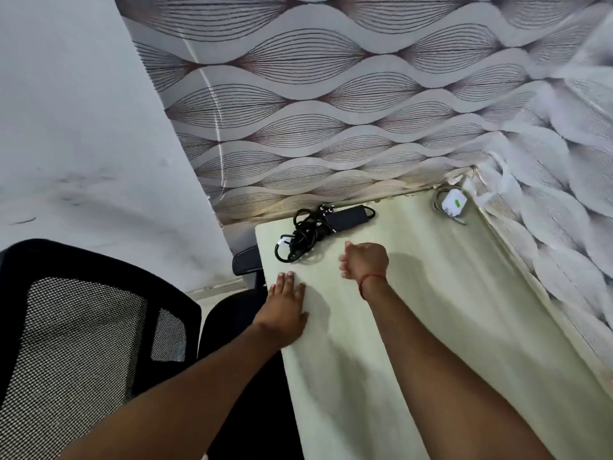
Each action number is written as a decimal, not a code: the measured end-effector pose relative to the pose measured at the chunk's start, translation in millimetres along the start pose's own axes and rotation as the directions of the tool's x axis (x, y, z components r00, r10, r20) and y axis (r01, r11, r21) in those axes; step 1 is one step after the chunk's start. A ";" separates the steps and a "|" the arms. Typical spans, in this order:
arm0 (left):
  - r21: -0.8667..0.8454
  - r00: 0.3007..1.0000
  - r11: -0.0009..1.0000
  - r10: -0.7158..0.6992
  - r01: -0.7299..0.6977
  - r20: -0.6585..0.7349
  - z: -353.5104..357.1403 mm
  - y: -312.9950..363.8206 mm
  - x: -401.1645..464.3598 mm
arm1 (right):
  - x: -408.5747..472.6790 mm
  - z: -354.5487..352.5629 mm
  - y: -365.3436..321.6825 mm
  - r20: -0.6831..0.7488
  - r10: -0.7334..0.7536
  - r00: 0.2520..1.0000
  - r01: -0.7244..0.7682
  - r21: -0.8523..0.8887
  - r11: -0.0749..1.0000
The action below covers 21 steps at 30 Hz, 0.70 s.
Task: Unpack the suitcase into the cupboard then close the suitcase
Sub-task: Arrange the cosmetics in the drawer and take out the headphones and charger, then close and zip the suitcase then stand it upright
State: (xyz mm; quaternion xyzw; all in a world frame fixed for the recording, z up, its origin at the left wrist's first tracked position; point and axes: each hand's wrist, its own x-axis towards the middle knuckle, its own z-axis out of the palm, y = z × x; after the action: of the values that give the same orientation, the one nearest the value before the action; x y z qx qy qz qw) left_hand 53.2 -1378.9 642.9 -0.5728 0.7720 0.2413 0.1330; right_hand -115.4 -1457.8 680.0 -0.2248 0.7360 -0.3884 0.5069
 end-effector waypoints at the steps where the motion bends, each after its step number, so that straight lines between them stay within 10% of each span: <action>1: -0.025 1.000 1.000 0.018 -0.018 0.004 -6.6 1.3 -5.8 | -16.0 -6.9 5.7 -0.029 -0.043 0.999 0.041 -0.056 0.998; 10: 0.156 0.923 0.938 0.337 -0.311 -0.188 -42.9 27.4 -87.8 | -172.5 -85.6 73.9 -0.194 -0.339 0.921 0.214 -0.475 0.854; 21: 0.204 0.337 0.323 0.941 -0.924 0.039 13.7 154.9 -241.5 | -466.3 -189.2 248.5 -0.743 -0.263 0.616 -0.163 -0.446 0.880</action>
State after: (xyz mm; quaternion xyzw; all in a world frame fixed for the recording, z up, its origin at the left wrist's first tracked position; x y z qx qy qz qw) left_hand -20.3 -1138.5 781.7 -0.0199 0.9845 0.1741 -0.0093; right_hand -94.5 -906.4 782.6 -0.1694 0.9465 -0.2701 0.0509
